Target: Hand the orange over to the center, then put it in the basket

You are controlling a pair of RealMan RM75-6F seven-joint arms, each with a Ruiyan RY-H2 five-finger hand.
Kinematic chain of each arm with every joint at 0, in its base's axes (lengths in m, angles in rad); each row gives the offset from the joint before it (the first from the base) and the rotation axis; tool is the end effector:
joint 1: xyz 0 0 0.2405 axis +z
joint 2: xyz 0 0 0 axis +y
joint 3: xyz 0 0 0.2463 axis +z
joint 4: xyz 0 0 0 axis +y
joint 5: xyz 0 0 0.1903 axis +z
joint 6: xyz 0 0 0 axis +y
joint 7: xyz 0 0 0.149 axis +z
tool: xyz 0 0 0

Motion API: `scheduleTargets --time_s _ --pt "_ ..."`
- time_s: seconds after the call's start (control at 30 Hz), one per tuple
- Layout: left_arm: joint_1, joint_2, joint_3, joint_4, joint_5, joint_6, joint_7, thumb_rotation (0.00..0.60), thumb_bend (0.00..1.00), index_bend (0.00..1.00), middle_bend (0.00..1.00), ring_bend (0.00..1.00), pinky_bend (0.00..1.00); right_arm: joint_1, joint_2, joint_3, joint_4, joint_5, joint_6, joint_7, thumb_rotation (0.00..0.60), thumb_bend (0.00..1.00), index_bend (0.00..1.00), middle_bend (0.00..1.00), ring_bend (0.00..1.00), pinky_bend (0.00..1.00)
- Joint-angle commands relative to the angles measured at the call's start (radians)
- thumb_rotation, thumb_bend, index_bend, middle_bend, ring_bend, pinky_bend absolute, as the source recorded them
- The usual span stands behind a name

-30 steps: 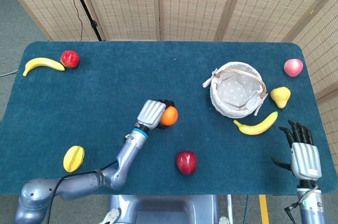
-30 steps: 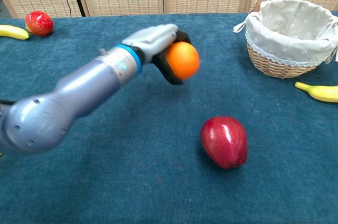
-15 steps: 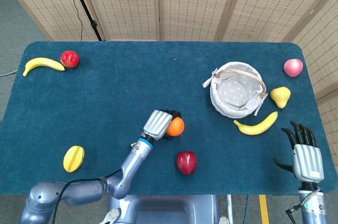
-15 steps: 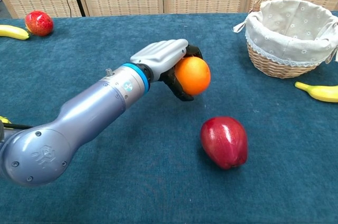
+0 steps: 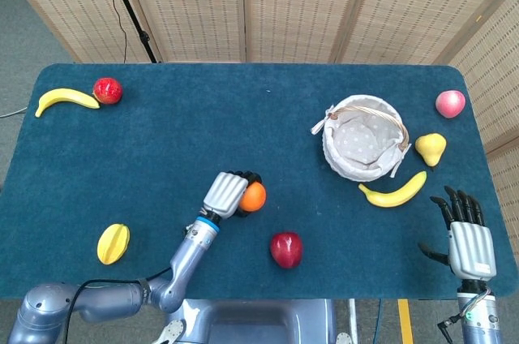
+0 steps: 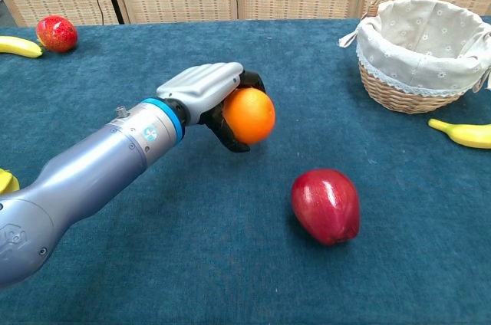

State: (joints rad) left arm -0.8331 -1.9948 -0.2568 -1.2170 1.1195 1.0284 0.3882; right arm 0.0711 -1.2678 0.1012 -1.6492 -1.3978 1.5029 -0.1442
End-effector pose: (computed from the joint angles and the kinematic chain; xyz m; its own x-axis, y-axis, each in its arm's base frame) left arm -0.0602 0.3188 -0.0978 0.3106 0.2505 0.9170 0.8897 -0.4162 -0.1876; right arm -0.2874 -0.1870 0.1394 0.3463 0.0347 0.9375 -0.9345 0.1005 0.3414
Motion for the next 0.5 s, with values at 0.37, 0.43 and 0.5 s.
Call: scheduleTargets --time_s 0.37,0.43,0.5 --pt "-0.014 -0.032 0.010 0.078 0.015 -0.057 -0.056 0.600 0.26 0.62 0.47 0.35 0.38 -0.002 0.003 0.004 0.002 0.002 -0.002 0.007 0.600 0.00 0.20 0.09 0.04 0.06" --pt "-0.014 -0.022 0.012 0.067 0.019 -0.062 -0.052 0.600 0.23 0.53 0.39 0.29 0.28 -0.003 0.003 0.004 0.002 0.001 -0.001 0.008 0.600 0.00 0.20 0.09 0.04 0.06" --pt "-0.015 -0.009 0.013 0.051 0.014 -0.068 -0.036 0.600 0.22 0.44 0.32 0.24 0.24 -0.003 0.004 0.004 0.002 0.000 -0.001 0.009 0.600 0.00 0.20 0.09 0.04 0.06"
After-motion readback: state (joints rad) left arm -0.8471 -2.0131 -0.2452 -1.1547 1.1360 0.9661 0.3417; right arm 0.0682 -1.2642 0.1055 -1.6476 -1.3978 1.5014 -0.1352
